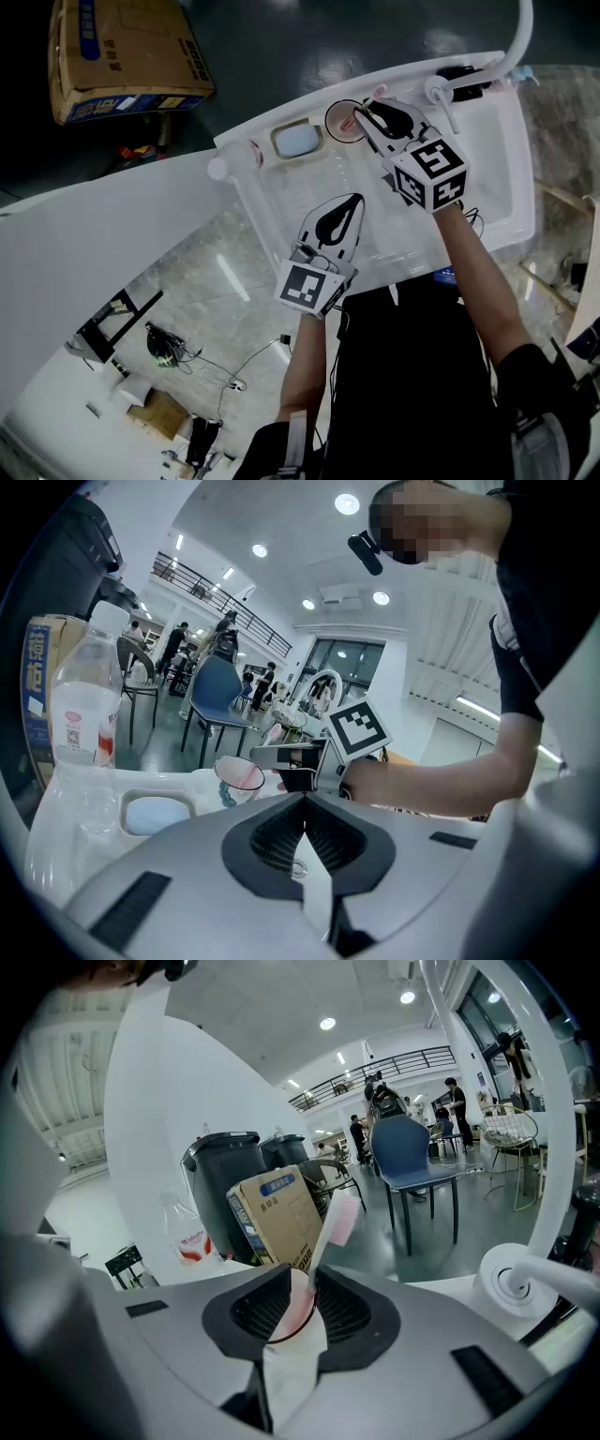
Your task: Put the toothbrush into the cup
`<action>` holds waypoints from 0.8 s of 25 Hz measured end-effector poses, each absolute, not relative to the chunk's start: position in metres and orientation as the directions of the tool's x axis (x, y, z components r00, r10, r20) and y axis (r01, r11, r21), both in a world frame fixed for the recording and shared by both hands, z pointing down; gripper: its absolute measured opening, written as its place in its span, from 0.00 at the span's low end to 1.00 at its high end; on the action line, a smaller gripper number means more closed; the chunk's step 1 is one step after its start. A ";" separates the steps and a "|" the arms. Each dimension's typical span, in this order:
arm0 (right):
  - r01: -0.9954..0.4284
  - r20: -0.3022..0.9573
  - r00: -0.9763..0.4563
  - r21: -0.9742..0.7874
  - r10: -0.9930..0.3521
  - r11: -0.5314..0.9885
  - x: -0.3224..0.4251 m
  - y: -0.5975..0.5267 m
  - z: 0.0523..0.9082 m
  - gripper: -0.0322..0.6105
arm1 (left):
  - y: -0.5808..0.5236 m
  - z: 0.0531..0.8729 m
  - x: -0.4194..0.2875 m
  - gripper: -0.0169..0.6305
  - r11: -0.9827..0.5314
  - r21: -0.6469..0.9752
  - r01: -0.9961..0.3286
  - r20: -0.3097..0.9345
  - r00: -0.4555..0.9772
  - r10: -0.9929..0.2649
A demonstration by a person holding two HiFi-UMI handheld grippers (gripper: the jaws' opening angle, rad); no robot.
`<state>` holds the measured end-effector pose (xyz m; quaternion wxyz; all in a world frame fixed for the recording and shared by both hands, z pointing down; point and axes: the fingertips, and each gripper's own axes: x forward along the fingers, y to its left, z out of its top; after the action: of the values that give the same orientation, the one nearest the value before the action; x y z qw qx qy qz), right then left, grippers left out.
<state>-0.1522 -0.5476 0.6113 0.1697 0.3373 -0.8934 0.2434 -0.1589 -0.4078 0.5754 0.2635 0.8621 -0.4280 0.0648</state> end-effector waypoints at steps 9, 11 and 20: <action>-0.692 0.477 -0.708 -0.323 -0.521 0.646 -0.149 -0.550 0.615 0.22 | -0.406 0.575 -0.157 0.04 -0.500 0.394 -0.771 0.346 0.628 -0.697; -0.694 0.477 -0.707 -0.324 -0.523 0.643 -0.148 -0.551 0.614 0.23 | -0.406 0.574 -0.157 0.04 -0.499 0.393 -0.772 0.341 0.627 -0.701; -0.694 0.469 -0.711 -0.351 -0.524 0.628 -0.144 -0.549 0.613 0.23 | -0.409 0.567 -0.153 0.04 -0.491 0.406 -0.771 0.333 0.625 -0.706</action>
<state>-0.1436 -0.5494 0.6131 0.1633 0.3433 -0.8874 0.2609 -0.1534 -0.4088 0.5674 0.2660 0.8612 -0.4289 0.0608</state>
